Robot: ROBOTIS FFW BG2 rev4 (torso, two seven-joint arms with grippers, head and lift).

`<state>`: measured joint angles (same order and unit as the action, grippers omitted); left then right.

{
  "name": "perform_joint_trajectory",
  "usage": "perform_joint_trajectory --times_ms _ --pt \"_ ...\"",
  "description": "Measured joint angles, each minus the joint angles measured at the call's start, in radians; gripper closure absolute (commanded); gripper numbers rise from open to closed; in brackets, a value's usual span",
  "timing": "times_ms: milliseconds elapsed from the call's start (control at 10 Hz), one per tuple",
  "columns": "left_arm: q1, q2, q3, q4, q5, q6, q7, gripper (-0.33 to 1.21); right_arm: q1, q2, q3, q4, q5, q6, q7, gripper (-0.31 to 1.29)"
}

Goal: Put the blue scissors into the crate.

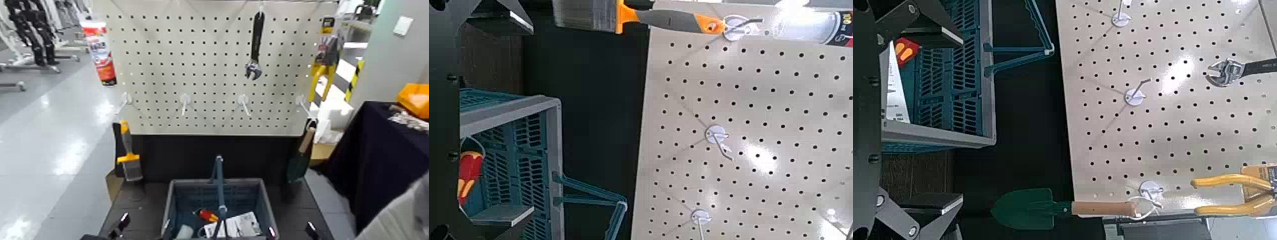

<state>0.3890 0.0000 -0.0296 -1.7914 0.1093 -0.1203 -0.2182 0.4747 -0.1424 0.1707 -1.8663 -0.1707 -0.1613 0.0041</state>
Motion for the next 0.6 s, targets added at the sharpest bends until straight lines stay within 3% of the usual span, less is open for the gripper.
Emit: perform_joint_trajectory --times_ms 200,600 --pt "0.042 0.0 -0.026 -0.005 -0.009 -0.051 0.103 0.11 0.009 0.0 -0.003 -0.01 0.008 0.005 -0.002 0.2" --pt "0.047 0.0 -0.044 -0.007 -0.006 -0.054 0.108 0.11 0.011 0.003 -0.003 -0.021 0.039 0.017 -0.01 0.2"
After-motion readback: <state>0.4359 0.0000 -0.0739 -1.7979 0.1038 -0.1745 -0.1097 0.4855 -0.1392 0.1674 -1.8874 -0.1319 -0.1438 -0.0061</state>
